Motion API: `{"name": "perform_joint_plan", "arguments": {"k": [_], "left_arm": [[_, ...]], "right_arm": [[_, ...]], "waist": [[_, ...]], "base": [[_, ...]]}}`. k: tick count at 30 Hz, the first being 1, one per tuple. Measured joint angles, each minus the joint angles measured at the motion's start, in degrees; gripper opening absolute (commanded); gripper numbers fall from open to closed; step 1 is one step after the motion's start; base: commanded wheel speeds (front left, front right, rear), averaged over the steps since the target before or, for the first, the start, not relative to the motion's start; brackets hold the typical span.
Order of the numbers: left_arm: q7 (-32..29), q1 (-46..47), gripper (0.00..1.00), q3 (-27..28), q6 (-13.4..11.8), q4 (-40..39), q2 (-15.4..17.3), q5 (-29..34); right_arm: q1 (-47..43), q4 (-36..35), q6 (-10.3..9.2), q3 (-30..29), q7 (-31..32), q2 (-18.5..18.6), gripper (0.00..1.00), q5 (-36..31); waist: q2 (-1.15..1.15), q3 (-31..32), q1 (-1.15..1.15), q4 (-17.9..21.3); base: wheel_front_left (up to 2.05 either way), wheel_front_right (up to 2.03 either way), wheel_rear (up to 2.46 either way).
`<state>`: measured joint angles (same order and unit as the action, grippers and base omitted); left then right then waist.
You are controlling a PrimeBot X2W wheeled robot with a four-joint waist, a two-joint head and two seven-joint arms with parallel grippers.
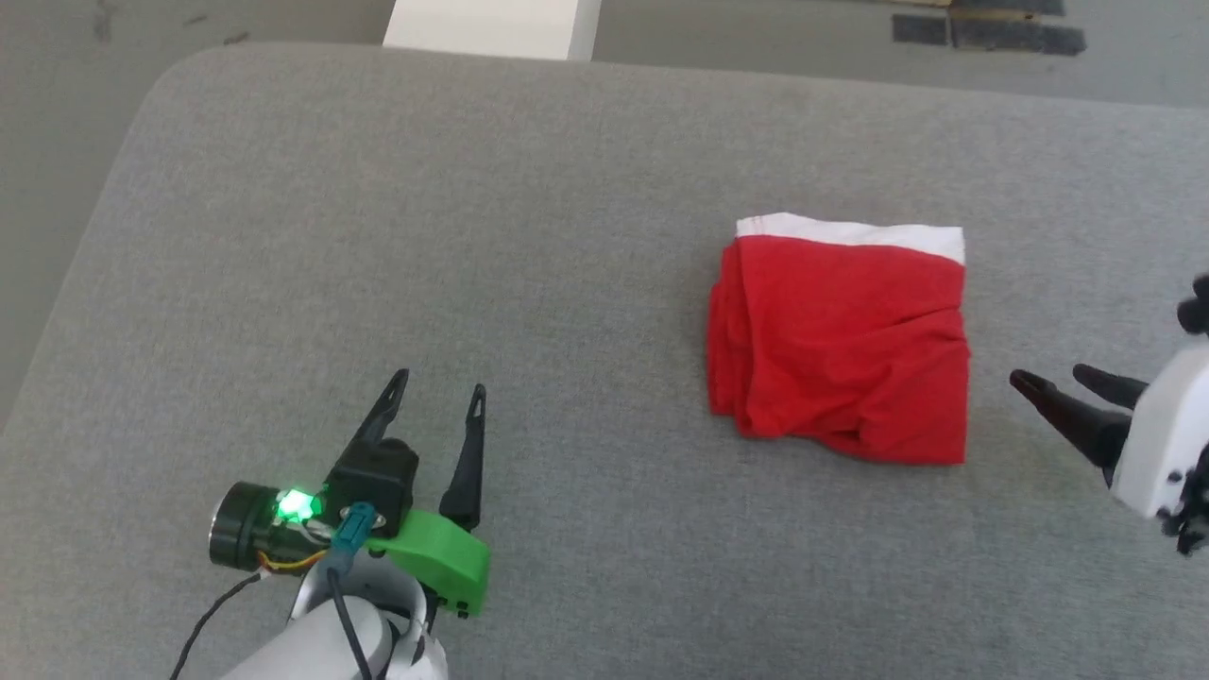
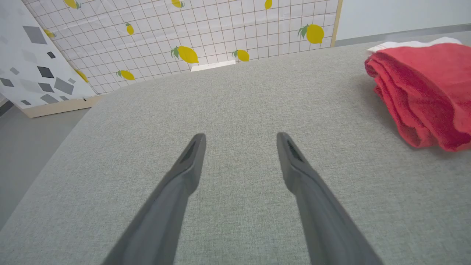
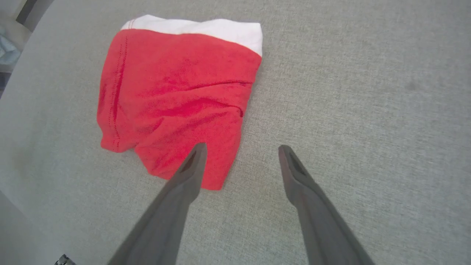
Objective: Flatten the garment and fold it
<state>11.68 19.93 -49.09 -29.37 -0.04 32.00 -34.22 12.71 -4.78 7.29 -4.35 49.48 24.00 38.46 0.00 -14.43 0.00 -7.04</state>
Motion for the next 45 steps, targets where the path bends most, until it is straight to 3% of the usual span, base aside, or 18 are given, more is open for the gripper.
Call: {"name": "perform_joint_plan", "arguments": {"k": [4, 10, 17, 21, 22, 23, 29, 35, 41, 45], "left_arm": [[0.00, 1.01, 1.00, -0.31, 0.09, 0.36, -0.62, 0.47], [0.00, 2.60, 1.00, -0.96, 0.55, 1.25, -1.88, 0.88], [0.01, 3.00, 1.00, -1.74, 0.65, 2.33, -3.25, 0.89], [0.09, 3.02, 1.00, -1.87, 0.65, 2.80, -3.47, 0.89], [0.09, 3.02, 1.00, -1.87, 0.65, 2.92, -3.52, 0.89], [0.10, 3.03, 1.00, -1.91, 0.65, 3.03, -3.60, 0.89], [0.34, 3.03, 1.00, -2.08, 0.83, 3.57, -3.83, 0.88], [0.15, 2.97, 1.00, -2.46, 1.14, 3.91, -3.67, 0.82], [-0.35, 2.52, 1.00, -2.50, 1.14, 3.32, -2.77, 0.33], [-0.82, 2.32, 1.00, -2.41, 1.10, 2.26, -2.07, 0.21]], "right_arm": [[6.05, 4.10, 0.00, -1.57, 9.46, -0.46, 1.00, 2.53], [12.67, 11.31, 0.00, -5.64, 19.20, -5.54, 1.00, 0.60], [14.57, 14.57, 0.00, -7.38, 22.72, -8.35, 1.00, -5.44], [14.58, 14.19, 0.00, -6.05, 22.20, -7.92, 1.00, -8.32], [14.54, 14.15, 0.01, -5.60, 21.73, -7.69, 0.90, -8.72], [14.36, 14.07, 0.01, -5.02, 21.20, -7.50, 0.00, -8.99], [13.37, 13.72, 0.00, -0.98, 16.28, -5.94, 0.00, -9.14], [12.51, 9.95, 0.00, 9.10, 9.49, 0.32, 0.00, -8.23], [12.78, 4.35, 0.00, 21.04, 3.36, 12.69, 0.00, -6.44], [13.45, 2.11, 0.01, 25.65, 1.99, 20.38, 0.00, -4.98]], "waist": [[0.00, -1.84, 0.00, -1.57], [0.00, -4.15, 0.01, -4.69], [0.00, -6.11, 0.01, -7.79], [0.00, -6.88, 0.01, -8.83], [0.00, -7.04, 0.00, -9.00], [0.00, -7.12, 0.00, -9.15], [0.00, -6.35, 0.01, -8.86], [0.00, -4.56, 0.00, -7.36], [0.00, -3.27, 0.00, -3.43], [0.00, -3.09, 0.00, -0.16]], "base": [[0.00, 0.00, 0.00], [0.00, 0.00, 0.00], [0.00, 0.00, 0.00], [0.00, 0.00, 0.00], [0.00, 0.00, 0.00], [0.00, 0.00, 0.00], [0.00, 0.00, 0.00], [0.00, 0.00, 0.00], [0.00, 0.00, 0.00], [0.00, 0.00, 0.00]]}}
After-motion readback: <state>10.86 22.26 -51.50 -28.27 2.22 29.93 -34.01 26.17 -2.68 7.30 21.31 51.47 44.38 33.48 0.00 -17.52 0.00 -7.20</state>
